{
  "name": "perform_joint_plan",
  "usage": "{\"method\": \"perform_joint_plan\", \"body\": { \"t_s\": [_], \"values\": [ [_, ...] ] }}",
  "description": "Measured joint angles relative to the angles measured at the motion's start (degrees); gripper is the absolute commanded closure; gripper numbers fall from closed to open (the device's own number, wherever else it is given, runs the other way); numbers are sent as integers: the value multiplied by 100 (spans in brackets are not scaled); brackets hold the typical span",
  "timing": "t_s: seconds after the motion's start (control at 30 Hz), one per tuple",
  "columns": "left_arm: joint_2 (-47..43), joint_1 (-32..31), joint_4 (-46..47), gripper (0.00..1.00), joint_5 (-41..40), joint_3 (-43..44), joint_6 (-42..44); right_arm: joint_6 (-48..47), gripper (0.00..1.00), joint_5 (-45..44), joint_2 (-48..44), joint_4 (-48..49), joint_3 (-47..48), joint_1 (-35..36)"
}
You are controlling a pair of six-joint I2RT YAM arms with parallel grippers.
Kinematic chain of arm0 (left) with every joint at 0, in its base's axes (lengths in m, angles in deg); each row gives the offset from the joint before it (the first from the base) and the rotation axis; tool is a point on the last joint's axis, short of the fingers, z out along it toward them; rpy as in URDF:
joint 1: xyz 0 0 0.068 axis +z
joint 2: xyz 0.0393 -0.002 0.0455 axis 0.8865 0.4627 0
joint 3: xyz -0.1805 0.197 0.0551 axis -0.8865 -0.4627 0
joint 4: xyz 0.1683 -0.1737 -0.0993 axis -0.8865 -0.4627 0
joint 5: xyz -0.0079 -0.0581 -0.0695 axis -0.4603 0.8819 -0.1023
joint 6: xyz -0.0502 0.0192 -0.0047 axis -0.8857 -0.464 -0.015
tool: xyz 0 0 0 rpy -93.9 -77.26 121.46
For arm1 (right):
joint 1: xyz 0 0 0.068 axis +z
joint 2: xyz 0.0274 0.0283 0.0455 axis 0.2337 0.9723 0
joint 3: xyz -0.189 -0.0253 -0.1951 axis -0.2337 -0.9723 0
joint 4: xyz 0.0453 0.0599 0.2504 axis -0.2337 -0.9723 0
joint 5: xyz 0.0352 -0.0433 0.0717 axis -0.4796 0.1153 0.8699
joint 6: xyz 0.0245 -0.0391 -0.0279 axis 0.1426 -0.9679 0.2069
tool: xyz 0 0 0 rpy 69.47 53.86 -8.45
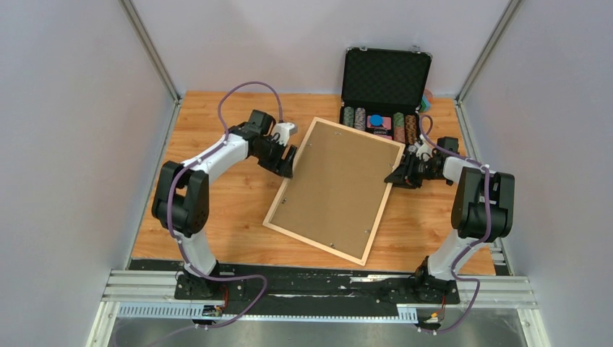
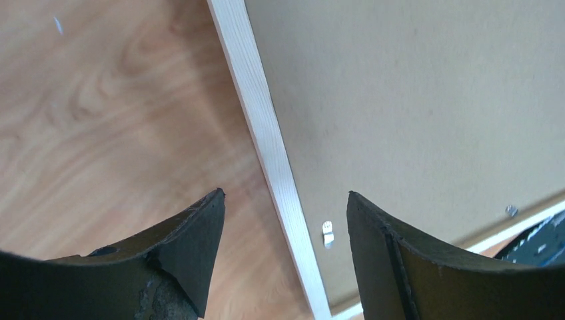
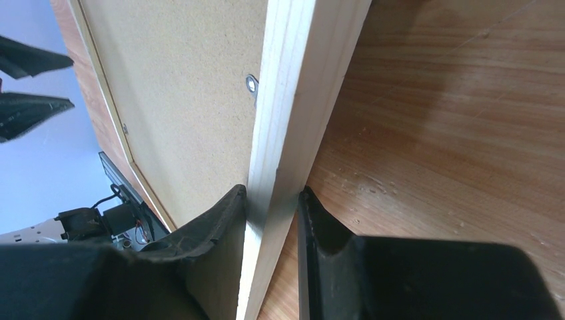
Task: Put the photo into the frame
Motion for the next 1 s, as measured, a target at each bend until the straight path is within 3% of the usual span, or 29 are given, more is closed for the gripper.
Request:
{"method": "perform_joint_plan", "body": {
  "t_s": [0.33, 1.0],
  "values": [
    [-546, -101, -9, 25, -81, -1263, 214, -31, 97, 4, 0, 0, 0, 0],
    [-546, -533, 125, 35, -564, -1460, 341, -48, 97, 7, 0, 0, 0, 0]
  ]
}}
